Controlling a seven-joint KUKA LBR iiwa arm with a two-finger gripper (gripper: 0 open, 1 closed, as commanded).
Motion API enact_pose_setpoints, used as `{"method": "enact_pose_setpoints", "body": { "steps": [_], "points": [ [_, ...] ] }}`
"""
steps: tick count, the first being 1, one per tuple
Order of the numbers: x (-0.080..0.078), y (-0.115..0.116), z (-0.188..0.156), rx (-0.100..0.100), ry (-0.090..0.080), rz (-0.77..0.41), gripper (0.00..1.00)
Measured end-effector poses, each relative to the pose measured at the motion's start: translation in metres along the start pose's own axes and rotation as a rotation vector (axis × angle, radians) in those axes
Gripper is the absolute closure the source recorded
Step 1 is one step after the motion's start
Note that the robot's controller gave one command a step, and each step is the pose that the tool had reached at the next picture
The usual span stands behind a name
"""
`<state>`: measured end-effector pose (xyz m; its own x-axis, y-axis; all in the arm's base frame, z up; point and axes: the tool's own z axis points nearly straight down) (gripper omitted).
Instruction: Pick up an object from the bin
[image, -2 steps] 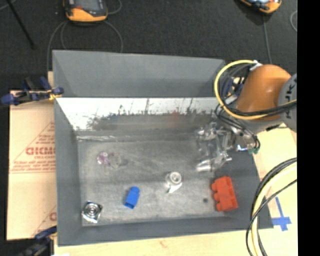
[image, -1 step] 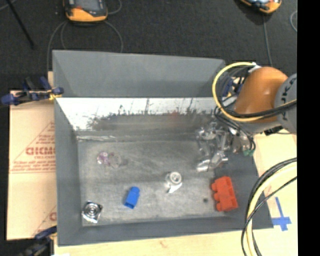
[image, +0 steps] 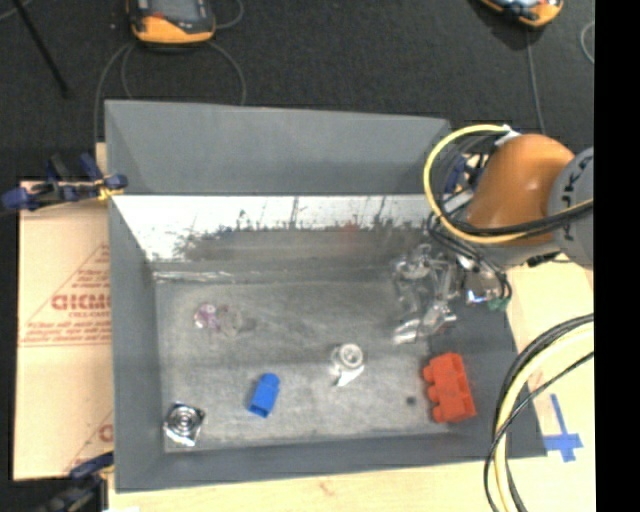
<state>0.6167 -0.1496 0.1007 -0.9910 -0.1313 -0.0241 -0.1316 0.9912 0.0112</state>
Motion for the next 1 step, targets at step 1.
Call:
{"method": "enact_pose_setpoints", "body": {
  "steps": [1],
  "points": [
    [-0.0024,-0.0002,-0.0009,0.002,-0.010,0.001,1.00]
  ]
}}
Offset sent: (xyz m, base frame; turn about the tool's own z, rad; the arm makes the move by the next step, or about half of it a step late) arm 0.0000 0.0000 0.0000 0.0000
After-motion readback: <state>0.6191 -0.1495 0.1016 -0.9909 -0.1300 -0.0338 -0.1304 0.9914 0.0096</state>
